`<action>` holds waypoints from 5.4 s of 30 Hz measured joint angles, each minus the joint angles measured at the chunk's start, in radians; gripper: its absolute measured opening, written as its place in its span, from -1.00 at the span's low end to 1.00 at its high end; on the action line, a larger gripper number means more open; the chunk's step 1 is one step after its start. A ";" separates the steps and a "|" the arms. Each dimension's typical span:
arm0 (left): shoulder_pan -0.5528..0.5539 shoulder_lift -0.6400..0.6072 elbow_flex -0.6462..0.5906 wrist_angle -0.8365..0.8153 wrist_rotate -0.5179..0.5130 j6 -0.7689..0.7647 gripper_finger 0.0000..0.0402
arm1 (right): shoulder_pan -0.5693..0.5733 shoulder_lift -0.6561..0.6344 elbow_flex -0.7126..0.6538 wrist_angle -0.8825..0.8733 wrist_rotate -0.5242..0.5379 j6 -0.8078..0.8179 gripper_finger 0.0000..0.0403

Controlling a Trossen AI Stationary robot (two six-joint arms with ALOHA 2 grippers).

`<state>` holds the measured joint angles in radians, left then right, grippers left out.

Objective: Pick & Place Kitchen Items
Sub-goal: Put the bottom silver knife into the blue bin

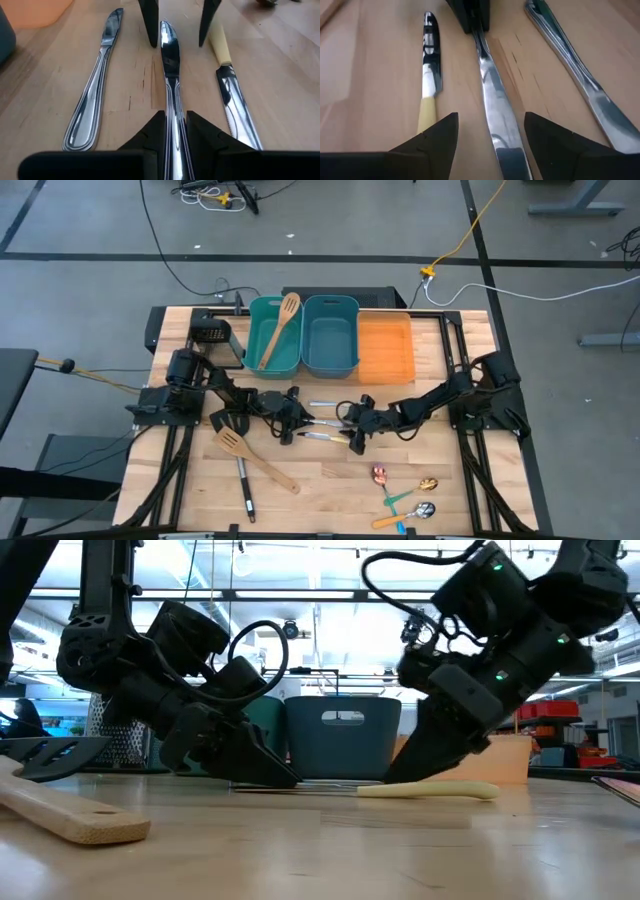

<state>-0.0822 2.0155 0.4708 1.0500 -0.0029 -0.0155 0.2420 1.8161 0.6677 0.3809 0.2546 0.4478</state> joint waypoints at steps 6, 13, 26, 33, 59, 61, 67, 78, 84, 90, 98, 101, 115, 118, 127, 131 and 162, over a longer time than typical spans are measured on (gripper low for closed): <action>0.000 0.000 0.001 0.000 0.000 0.000 -0.68 | 0.001 0.037 0.065 -0.105 0.018 -0.020 0.19; 0.000 0.000 0.001 0.000 0.010 -0.001 -0.68 | 0.012 0.039 0.074 -0.140 0.046 -0.042 0.19; 0.000 0.000 0.001 0.032 0.025 -0.008 -0.68 | 0.013 0.041 0.072 -0.155 0.070 -0.042 0.19; 0.000 0.000 0.000 0.056 0.029 -0.026 -0.68 | 0.013 0.041 0.071 -0.155 0.075 -0.042 0.19; 0.001 -0.039 0.000 0.094 0.042 -0.025 -0.68 | 0.010 0.042 0.069 -0.164 0.092 -0.047 -0.39; 0.002 -0.039 0.000 0.097 0.053 -0.006 -0.68 | 0.011 0.041 0.069 -0.163 0.061 -0.075 -0.58; 0.001 -0.039 0.000 0.097 0.056 -0.021 -0.68 | 0.010 0.041 0.068 -0.137 0.028 -0.065 -0.58; -0.001 -0.042 0.001 0.113 0.052 -0.034 -0.34 | 0.007 0.041 0.070 -0.128 0.026 -0.023 -0.58; -0.004 -0.059 0.001 0.110 0.055 -0.032 0.07 | 0.007 0.021 0.069 -0.130 0.021 -0.029 -0.58; -0.006 -0.126 -0.008 0.103 0.046 -0.029 0.18 | 0.007 0.003 0.069 -0.145 0.018 -0.038 -0.58; -0.008 -0.281 -0.033 0.095 0.116 -0.079 0.14 | 0.008 0.002 0.069 -0.143 0.029 -0.038 -0.58; -0.016 -0.343 -0.033 0.083 0.146 -0.078 0.12 | 0.008 0.002 0.079 -0.153 0.031 -0.038 -0.58; -0.076 -0.488 -0.033 0.067 0.148 -0.077 0.11 | 0.007 0.000 0.349 -0.541 0.146 -0.081 -0.58; -0.086 -0.495 -0.033 0.062 0.148 -0.076 0.11 | 0.003 -0.006 0.398 -0.577 0.148 -0.084 -0.58; -0.091 -0.495 -0.033 0.066 0.148 -0.075 0.11 | -0.016 -0.117 0.494 -0.786 0.234 -0.029 -0.58; -0.090 -0.494 -0.033 0.065 0.150 -0.070 0.11 | -0.035 -0.188 0.494 -0.808 0.253 0.004 -0.58; -0.090 -0.494 -0.033 0.064 0.151 -0.078 0.11 | -0.238 -0.277 0.494 -0.660 0.478 0.146 -0.58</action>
<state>-0.1722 1.5219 0.4377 1.1137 0.1478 -0.0937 0.0043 1.5391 1.1622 -0.2787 0.7324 0.5941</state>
